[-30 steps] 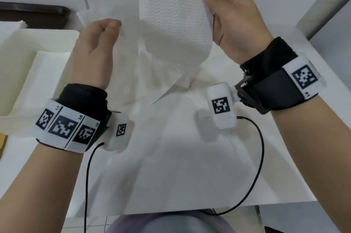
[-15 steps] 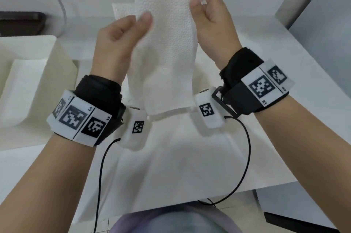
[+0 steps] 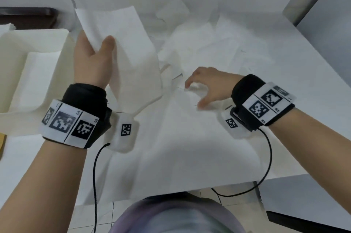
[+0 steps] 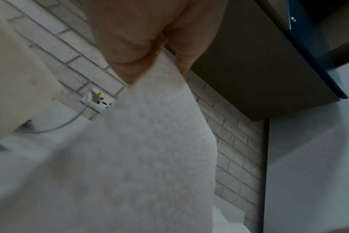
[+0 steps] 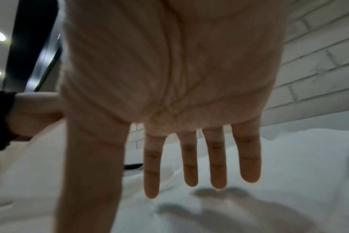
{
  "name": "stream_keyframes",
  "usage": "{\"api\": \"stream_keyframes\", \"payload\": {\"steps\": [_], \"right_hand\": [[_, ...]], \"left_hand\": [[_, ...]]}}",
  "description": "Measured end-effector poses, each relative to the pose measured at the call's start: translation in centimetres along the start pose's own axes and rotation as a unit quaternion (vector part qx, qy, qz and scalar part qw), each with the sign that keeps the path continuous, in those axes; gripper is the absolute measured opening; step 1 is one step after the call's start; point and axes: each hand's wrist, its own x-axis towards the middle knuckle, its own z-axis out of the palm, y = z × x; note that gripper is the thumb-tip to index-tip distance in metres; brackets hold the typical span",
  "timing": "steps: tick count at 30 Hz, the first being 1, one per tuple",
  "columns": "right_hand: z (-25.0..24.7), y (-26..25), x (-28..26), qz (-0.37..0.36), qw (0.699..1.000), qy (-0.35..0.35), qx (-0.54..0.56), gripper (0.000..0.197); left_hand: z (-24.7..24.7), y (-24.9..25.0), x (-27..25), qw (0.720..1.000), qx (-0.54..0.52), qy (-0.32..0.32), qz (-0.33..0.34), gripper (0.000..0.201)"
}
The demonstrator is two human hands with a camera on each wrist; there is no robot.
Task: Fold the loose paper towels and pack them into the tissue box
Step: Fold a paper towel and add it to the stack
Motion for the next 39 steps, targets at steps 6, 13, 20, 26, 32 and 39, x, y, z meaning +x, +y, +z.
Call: {"api": "stream_keyframes", "payload": {"steps": [6,13,20,26,32,39], "right_hand": [[0.9,0.3,-0.3,0.015,0.998,-0.034,-0.045,0.063],[0.7,0.8,-0.4,0.005,1.000,0.015,0.014,0.060],[0.4,2.5,-1.7,0.040,0.996,0.061,0.049,0.043],[0.1,4.0,-2.7,0.056,0.988,0.121,0.080,0.022],[-1.8,3.8,-4.4,0.013,0.965,0.225,0.134,0.022],[-4.7,1.0,-6.8,-0.105,0.879,0.352,0.305,0.019]], "left_hand": [[-1.2,-1.0,-0.6,0.998,0.064,0.028,0.007,0.039],[-1.4,-0.8,-1.9,0.993,0.107,0.023,0.051,0.051],[-0.9,-0.8,-1.4,0.990,0.132,0.016,0.040,0.024],[-0.1,-0.1,-1.5,0.993,0.115,0.011,0.022,0.023],[1.3,0.4,-1.6,0.992,0.111,-0.021,0.063,0.032],[3.3,1.5,-2.3,0.988,0.034,-0.113,0.103,0.019]]}}
